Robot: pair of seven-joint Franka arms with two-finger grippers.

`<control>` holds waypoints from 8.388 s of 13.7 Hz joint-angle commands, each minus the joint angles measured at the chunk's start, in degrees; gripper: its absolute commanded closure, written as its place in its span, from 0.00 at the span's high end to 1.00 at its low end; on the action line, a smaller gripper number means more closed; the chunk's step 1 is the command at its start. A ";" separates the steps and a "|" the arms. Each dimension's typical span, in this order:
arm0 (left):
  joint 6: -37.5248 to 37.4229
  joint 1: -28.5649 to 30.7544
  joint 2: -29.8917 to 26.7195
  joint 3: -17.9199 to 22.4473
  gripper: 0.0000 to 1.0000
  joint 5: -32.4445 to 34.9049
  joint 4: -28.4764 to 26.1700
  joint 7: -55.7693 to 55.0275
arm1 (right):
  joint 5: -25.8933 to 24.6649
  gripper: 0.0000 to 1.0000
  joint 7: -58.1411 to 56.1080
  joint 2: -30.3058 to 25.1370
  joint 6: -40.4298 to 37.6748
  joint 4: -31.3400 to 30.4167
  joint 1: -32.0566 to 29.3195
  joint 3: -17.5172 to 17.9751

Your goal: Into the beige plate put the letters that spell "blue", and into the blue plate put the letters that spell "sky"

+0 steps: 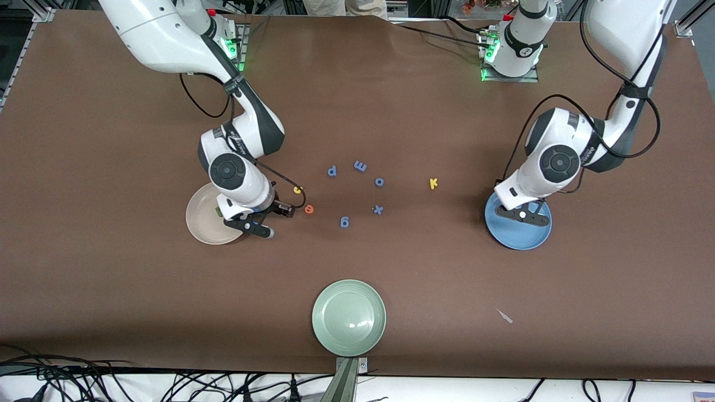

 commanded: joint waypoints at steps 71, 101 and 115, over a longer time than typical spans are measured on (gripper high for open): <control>-32.18 -1.83 -16.17 7.52 1.00 -14.75 30.45 5.56 | -3.67 0.27 8.14 -4.36 5.37 -10.84 1.56 2.64; -28.46 -5.54 -20.32 10.87 1.00 -14.76 23.91 5.91 | 2.04 0.63 8.19 7.40 -4.04 12.63 6.90 -2.01; -29.25 -5.54 -20.33 10.78 1.00 -14.76 23.91 5.73 | -1.74 0.33 11.99 6.53 -0.61 6.30 8.23 -1.84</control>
